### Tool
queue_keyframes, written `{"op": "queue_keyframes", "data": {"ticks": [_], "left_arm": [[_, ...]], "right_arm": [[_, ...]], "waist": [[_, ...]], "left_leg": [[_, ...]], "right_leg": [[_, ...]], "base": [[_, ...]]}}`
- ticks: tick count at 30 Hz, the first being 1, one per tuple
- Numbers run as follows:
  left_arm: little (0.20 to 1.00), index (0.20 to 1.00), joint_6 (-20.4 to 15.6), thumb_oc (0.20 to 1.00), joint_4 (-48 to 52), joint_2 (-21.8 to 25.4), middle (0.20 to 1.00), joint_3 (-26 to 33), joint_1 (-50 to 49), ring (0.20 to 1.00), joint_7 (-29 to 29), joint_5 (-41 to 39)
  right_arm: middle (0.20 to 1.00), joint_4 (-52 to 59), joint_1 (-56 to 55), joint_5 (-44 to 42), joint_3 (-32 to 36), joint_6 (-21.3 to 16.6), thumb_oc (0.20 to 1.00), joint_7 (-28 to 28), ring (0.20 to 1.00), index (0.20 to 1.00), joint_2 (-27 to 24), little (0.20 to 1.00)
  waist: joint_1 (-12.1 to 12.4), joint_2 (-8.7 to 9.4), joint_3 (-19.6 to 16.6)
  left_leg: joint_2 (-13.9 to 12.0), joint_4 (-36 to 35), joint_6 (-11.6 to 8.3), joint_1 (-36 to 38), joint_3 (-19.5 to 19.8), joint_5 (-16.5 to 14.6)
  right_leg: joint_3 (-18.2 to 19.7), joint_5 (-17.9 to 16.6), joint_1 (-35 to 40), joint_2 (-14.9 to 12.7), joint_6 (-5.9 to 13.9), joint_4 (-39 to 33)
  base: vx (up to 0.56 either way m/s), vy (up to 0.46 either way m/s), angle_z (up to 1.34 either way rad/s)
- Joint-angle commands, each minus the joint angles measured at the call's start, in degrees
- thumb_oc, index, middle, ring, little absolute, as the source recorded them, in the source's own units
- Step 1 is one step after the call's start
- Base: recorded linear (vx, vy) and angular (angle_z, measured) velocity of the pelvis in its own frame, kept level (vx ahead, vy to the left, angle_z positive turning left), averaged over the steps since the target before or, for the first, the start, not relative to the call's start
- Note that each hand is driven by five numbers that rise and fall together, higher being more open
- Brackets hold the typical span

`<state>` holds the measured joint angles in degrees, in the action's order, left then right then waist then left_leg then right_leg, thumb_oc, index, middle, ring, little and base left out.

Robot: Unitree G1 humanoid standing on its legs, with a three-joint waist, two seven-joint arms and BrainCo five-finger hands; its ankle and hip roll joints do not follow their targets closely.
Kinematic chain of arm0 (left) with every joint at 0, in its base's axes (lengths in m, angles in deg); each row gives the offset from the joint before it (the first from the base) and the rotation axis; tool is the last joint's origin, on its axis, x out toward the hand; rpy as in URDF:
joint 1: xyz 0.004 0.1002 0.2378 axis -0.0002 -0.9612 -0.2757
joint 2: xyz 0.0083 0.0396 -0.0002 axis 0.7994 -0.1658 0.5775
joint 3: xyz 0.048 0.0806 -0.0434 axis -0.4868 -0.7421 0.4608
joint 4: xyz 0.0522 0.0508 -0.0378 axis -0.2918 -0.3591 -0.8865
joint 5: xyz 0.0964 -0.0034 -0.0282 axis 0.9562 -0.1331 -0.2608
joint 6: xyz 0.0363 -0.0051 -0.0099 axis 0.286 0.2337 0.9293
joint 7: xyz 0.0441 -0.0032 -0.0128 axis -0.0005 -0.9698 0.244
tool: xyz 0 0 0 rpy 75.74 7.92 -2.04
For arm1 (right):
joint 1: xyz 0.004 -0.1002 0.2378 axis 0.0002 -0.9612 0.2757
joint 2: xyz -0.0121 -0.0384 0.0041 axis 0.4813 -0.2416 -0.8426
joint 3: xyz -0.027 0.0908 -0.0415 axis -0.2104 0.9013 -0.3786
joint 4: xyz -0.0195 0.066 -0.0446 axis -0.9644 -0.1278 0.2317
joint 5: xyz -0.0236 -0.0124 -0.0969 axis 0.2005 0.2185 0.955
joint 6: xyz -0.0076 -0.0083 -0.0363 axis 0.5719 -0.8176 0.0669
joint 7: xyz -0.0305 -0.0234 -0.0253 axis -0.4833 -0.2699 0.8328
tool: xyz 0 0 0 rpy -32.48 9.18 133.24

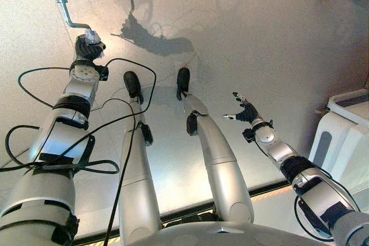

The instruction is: Raise the hospital bed

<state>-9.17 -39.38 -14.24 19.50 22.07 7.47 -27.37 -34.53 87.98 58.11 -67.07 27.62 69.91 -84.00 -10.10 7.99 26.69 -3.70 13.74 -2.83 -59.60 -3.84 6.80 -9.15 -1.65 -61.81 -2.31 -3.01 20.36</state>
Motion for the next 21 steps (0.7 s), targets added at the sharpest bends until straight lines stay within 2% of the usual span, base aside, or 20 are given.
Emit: {"op": "queue_keyframes", "data": {"ticks": [1,21], "left_arm": [[0.2,0.2,-1.2,0.2,1.9,0.8,0.2,0.0,-0.5,0.2,1.1,1.0],[0.2,0.2,-2.1,0.2,6.1,-2.4,0.2,-3.6,0.7,0.2,0.6,1.8]], "right_arm": [[1.0,-0.3,-5.6,-0.2,-1.7,-1.0,1.0,0.1,1.0,1.0,-2.1,1.0],[1.0,0.6,-6.4,-0.1,-3.0,-0.8,1.0,0.2,1.0,1.0,-2.1,1.0]], "waist": [[0.2,0.04,-1.0],[-0.3,0.09,-0.3]], "left_leg": [[2.6,3.9,2.56,-0.6,0.1,-5.3],[2.4,4.3,2.29,-0.3,-0.2,-5.2]], "right_leg": [[0.2,-5.4,2.7,-0.3,8.34,-5.7],[0.4,-5.4,2.7,-0.2,8.17,-5.0]], "base": [[0.0,0.0,0.0],[0.0,-0.005,0.0]]}}
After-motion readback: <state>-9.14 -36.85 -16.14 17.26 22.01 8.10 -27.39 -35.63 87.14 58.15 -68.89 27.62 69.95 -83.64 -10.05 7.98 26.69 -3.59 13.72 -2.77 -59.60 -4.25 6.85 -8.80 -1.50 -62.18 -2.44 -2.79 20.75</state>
